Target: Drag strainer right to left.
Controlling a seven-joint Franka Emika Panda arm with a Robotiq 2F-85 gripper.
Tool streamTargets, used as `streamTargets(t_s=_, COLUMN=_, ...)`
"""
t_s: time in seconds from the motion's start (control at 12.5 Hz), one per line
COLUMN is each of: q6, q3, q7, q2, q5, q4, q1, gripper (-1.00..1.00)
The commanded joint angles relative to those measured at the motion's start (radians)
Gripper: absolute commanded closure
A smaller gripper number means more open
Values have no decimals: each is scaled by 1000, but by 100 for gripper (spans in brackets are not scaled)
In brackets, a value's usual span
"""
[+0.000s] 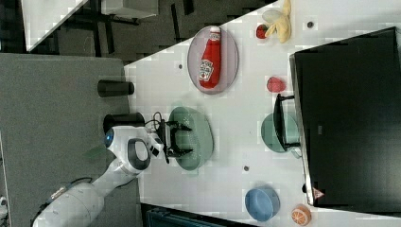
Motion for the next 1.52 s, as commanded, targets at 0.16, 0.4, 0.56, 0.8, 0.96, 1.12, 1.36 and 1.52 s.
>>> streamTargets(t_s=0.16, q6=9, q3=8, q7=94, q2=23, q5=26, q4=85, q1=72, gripper=-100)
streamTargets(t_s=0.4, q6=3, q3=10, q7=185, q2=66, q5=44, q4=153, q1=119, gripper=-100)
streamTargets(t_s=0.56, q6=3, q3=10, q7=242, q2=93, q5=44, q4=199, q1=148, gripper=-100)
streamTargets(t_s=0.8, q6=1, q3=12, q7=267, q2=127, q5=60, q4=254, q1=187, gripper=-100)
streamTargets(t_s=0.96, q6=1, q3=12, q7=267, q2=148, q5=70, q4=289, q1=210, gripper=-100)
streamTargets(t_s=1.12, q6=4, q3=10, q7=269, q2=164, q5=91, q4=314, q1=229, gripper=-100)
streamTargets(t_s=1.36, q6=-36, q3=4, q7=222, q2=133, q5=88, q4=323, q1=229, gripper=-100)
streamTargets(t_s=1.52, q6=-172, q3=-26, q7=90, q2=53, q5=85, q4=318, q1=225, gripper=-100)
